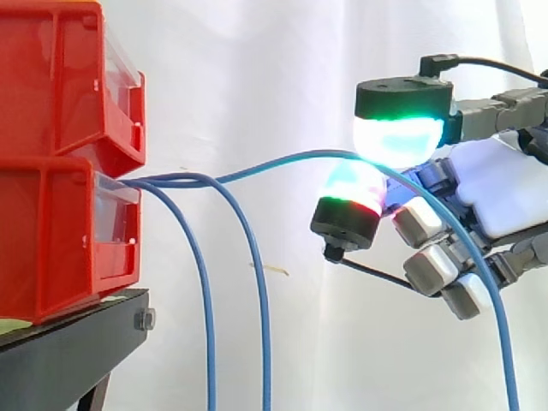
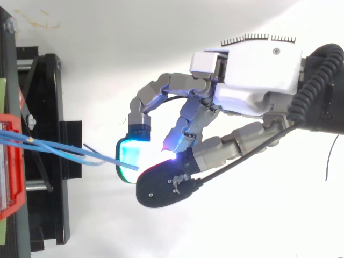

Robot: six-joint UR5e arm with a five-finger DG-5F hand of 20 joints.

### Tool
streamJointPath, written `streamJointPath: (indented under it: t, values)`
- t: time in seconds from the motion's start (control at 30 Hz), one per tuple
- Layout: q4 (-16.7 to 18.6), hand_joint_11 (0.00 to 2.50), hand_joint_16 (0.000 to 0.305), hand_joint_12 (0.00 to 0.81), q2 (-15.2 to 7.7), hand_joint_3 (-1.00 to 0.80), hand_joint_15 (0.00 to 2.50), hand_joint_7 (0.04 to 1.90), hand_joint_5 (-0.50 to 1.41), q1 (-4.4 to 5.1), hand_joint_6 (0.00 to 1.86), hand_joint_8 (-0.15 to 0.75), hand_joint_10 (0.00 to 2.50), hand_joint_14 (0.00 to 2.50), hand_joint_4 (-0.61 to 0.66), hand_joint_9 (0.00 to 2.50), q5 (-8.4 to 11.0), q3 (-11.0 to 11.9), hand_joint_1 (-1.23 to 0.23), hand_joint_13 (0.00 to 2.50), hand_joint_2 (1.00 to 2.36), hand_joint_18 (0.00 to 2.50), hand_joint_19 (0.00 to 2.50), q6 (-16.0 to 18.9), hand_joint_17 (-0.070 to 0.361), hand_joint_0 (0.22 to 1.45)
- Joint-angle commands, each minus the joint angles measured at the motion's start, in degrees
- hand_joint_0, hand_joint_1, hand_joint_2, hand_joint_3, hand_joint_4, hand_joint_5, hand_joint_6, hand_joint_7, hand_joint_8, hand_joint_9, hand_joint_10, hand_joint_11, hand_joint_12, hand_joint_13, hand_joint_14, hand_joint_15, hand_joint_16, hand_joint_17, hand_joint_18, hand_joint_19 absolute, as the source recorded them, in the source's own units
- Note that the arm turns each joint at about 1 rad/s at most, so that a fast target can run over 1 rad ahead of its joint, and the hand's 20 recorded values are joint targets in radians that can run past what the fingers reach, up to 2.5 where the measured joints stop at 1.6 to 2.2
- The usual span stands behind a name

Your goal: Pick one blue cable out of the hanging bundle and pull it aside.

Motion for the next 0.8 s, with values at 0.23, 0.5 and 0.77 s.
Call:
streamJointPath:
  t: [0.23,0.5,0.77]
  values:
    - [0.0,0.47,0.056,0.4,0.0,0.14,0.71,1.01,-0.01,0.02,0.92,0.292,0.02,0.02,-0.1,1.24,0.0,0.0,-0.92,1.07,1.01,0.91,0.67,0.0,0.125,0.61]
    - [0.0,0.48,0.056,0.399,0.0,0.14,0.71,1.01,-0.01,0.02,0.92,0.294,0.02,0.02,-0.1,1.25,0.0,0.0,-0.92,1.07,1.01,0.91,0.68,0.0,0.125,0.61]
    - [0.0,0.48,0.056,0.4,0.0,0.14,0.71,1.01,-0.01,0.02,0.92,0.294,0.02,0.02,-0.1,1.25,0.0,0.0,-0.92,1.07,1.01,0.92,0.67,0.0,0.126,0.61]
